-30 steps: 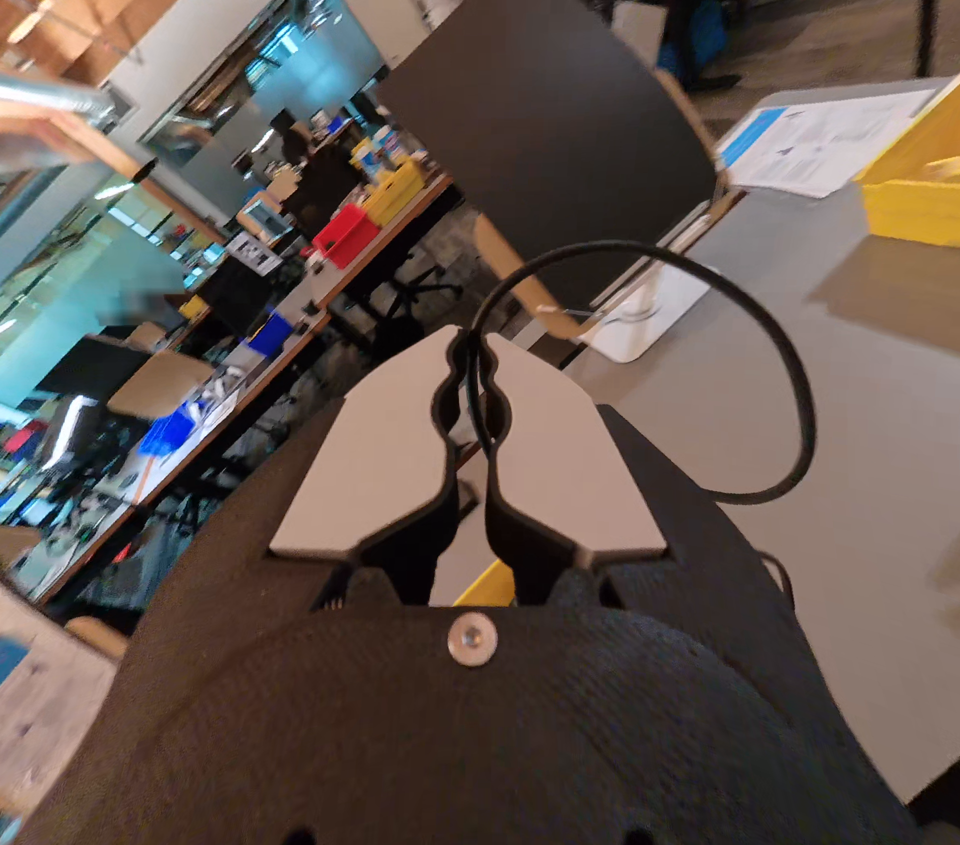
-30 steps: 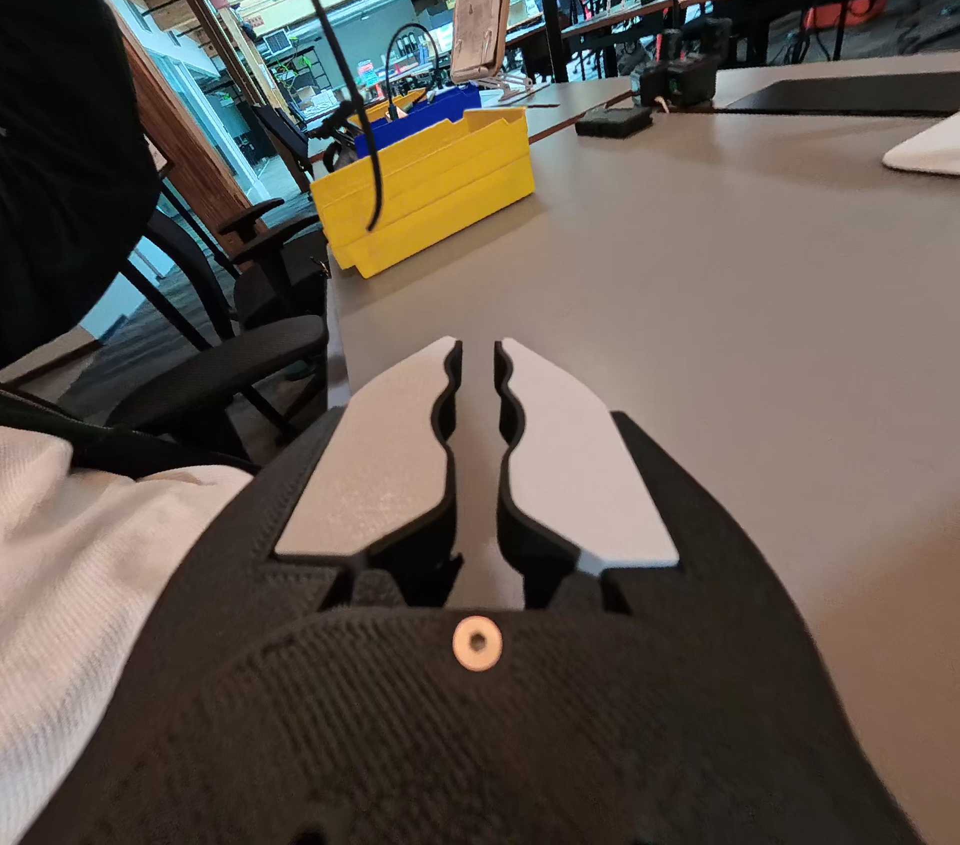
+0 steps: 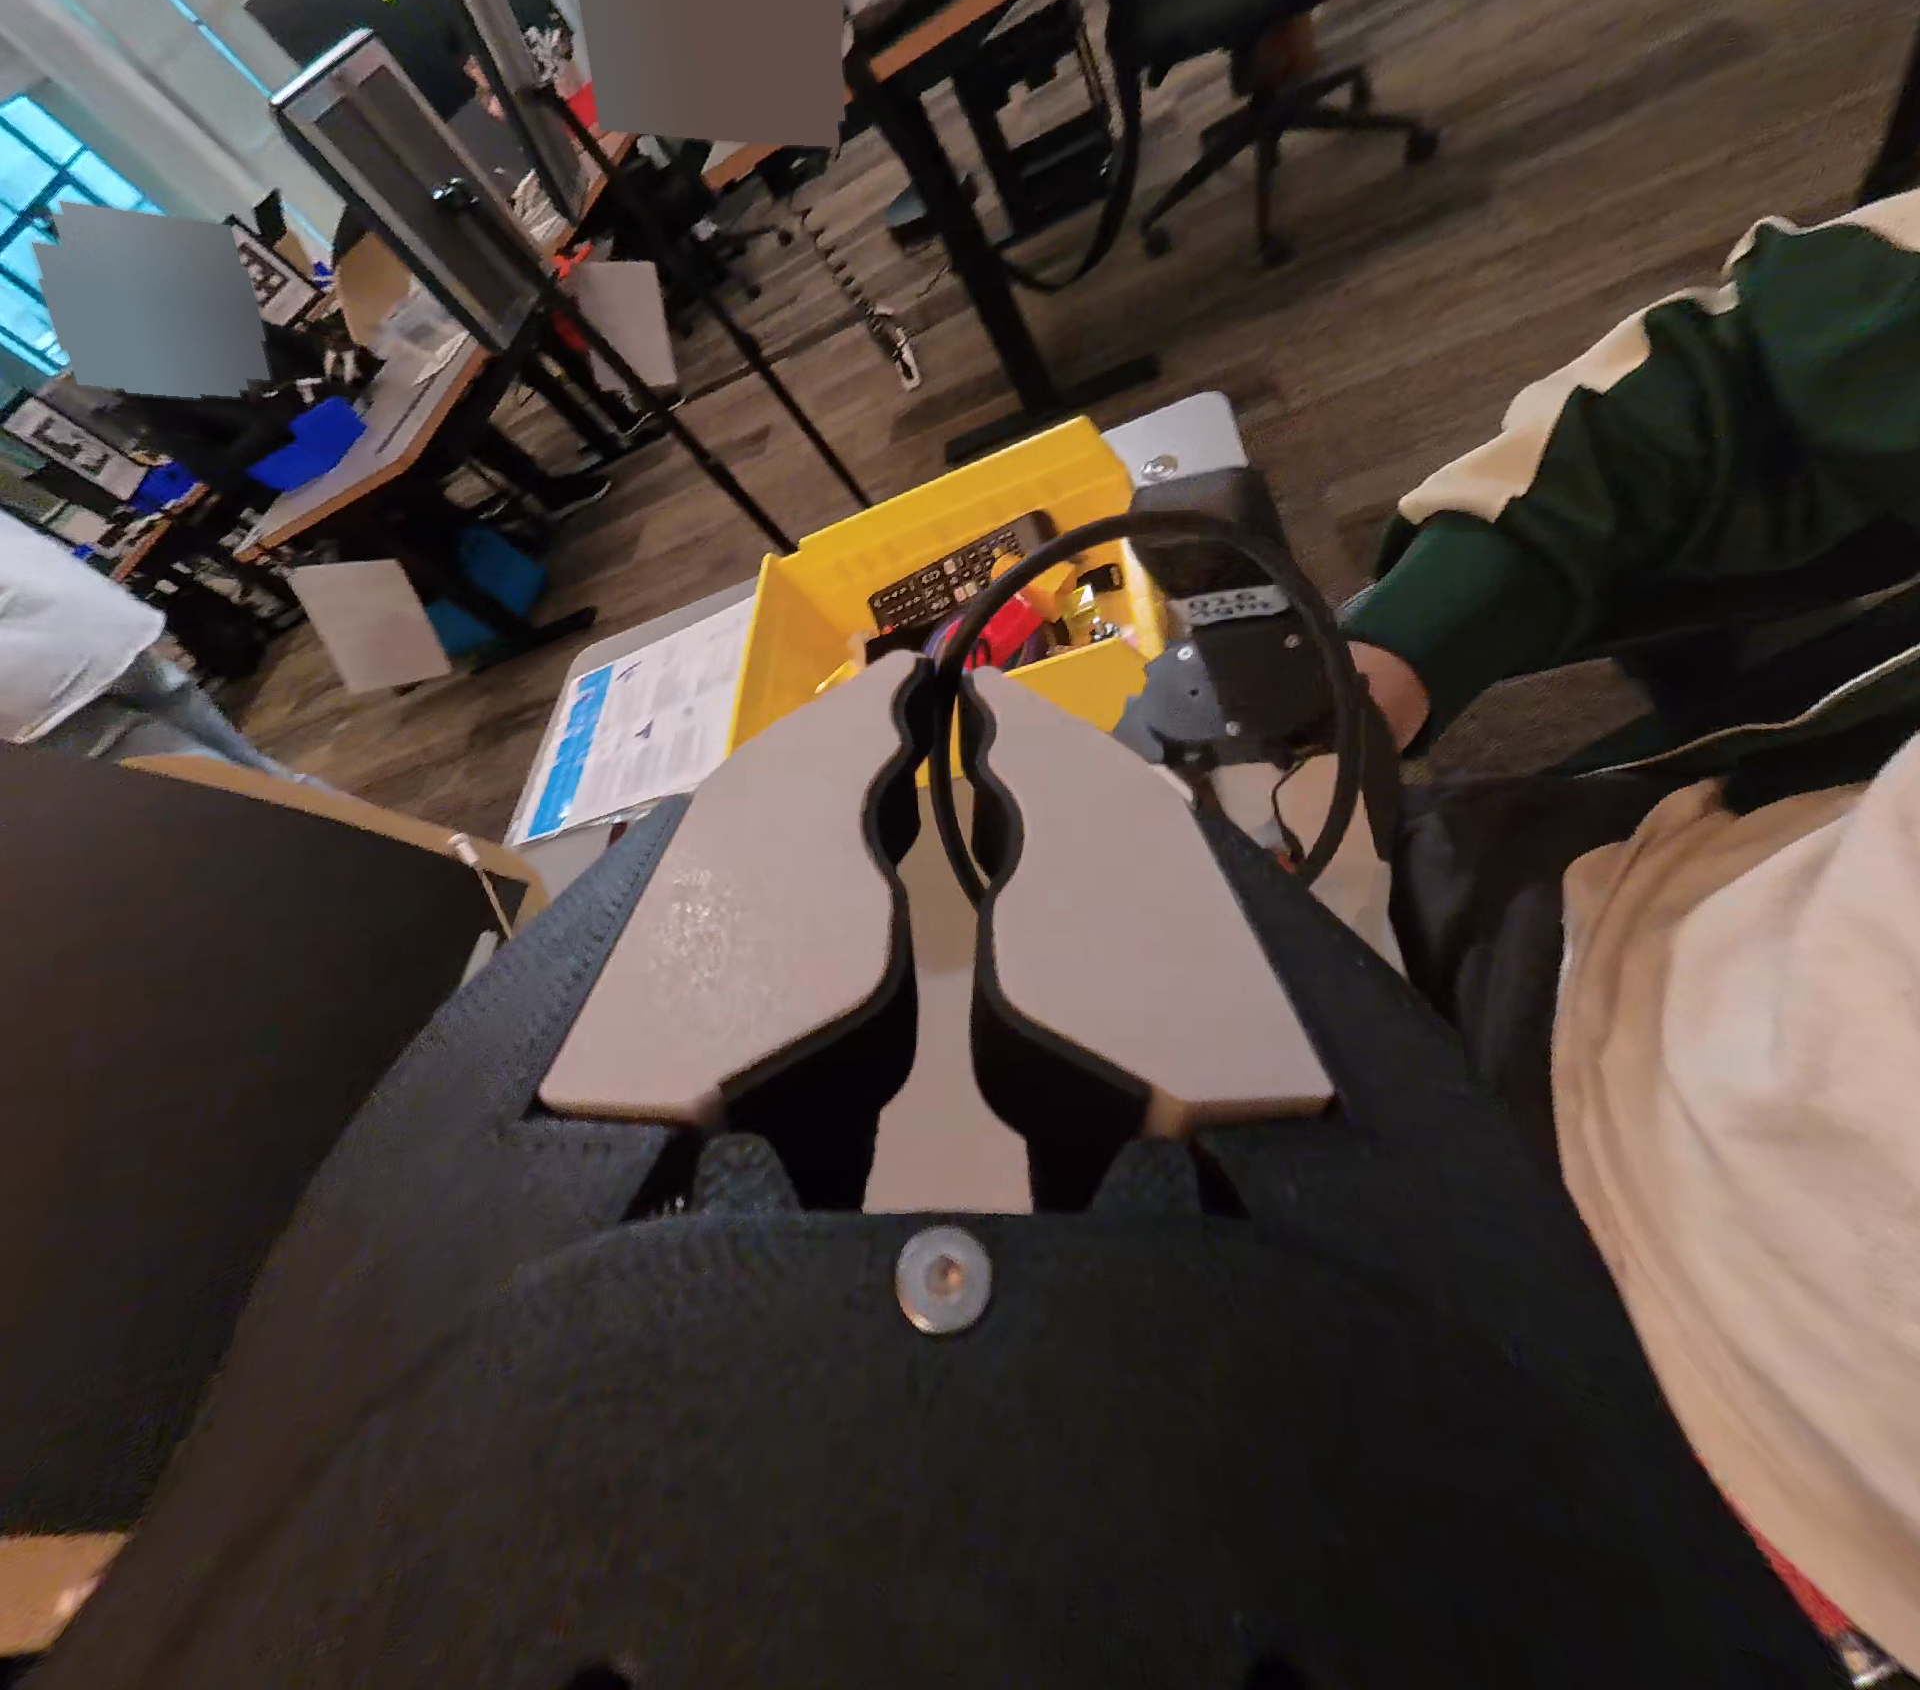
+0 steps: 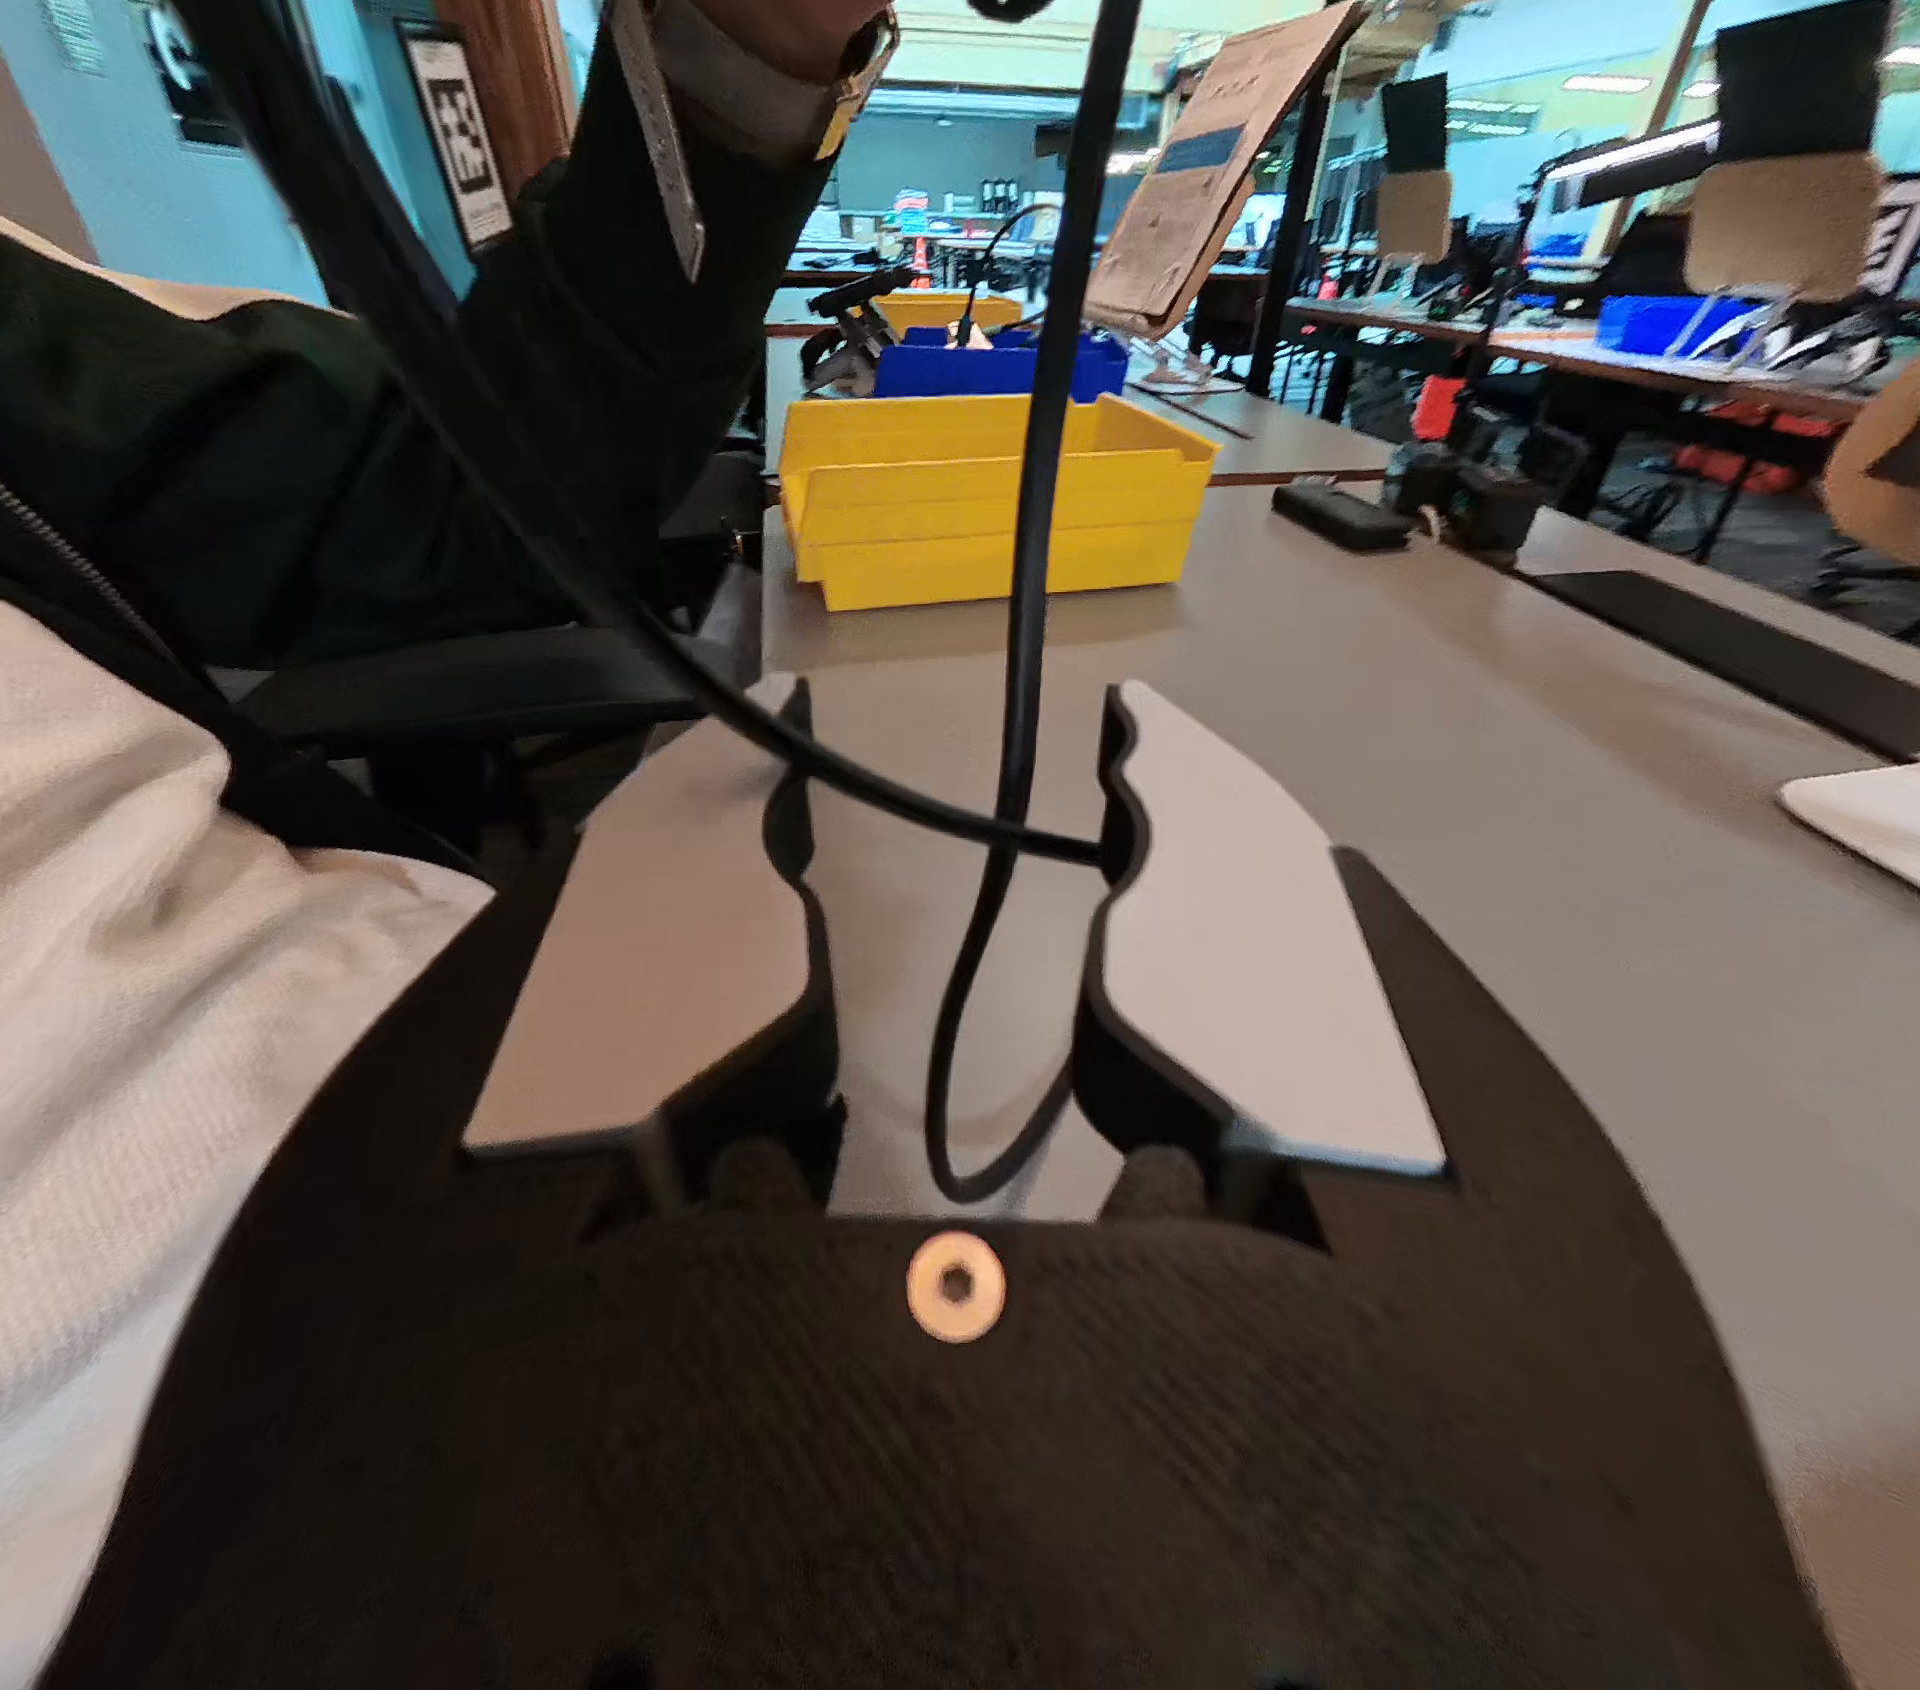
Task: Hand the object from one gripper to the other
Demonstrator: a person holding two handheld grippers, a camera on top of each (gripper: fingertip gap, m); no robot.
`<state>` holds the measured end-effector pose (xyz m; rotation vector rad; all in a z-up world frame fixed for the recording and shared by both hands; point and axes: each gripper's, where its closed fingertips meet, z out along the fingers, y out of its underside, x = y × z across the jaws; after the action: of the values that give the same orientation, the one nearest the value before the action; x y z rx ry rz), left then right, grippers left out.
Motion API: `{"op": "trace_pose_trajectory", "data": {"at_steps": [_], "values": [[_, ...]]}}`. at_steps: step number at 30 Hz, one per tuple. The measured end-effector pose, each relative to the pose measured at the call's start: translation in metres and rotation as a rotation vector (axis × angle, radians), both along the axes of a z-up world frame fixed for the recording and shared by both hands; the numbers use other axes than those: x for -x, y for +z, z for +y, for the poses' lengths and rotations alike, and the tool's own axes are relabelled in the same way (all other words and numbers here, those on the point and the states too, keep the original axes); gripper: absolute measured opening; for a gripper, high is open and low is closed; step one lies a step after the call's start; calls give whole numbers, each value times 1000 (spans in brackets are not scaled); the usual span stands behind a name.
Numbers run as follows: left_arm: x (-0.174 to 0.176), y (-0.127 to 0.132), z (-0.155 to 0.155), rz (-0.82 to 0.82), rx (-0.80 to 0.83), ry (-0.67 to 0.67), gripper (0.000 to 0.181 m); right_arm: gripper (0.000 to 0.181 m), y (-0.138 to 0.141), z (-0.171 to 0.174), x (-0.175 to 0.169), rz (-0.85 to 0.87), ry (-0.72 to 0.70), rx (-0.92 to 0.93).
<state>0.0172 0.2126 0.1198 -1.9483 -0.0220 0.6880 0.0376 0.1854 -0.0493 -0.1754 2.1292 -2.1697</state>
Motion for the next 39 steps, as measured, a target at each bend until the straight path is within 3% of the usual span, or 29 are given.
{"op": "trace_pose_trajectory", "data": {"at_steps": [6, 17, 25, 31, 39], "values": [[0, -6, 0, 0, -9, 7, 3, 6, -10, 0, 1, 65, -29, -73], [13, -9, -21, -44, -69, 110, 4, 5, -1, 5, 0, -40, -12, -58], [42, -26, -66, -284, -272, 221, 36, 5, 17, 18, 12, -238, 16, 36], [37, -64, -68, -443, -376, 116, 31, 4, 32, 32, 32, -348, -9, 132], [-5, -151, 15, -830, -398, -312, 32, 5, 49, 43, 18, -417, 95, 207]]}}
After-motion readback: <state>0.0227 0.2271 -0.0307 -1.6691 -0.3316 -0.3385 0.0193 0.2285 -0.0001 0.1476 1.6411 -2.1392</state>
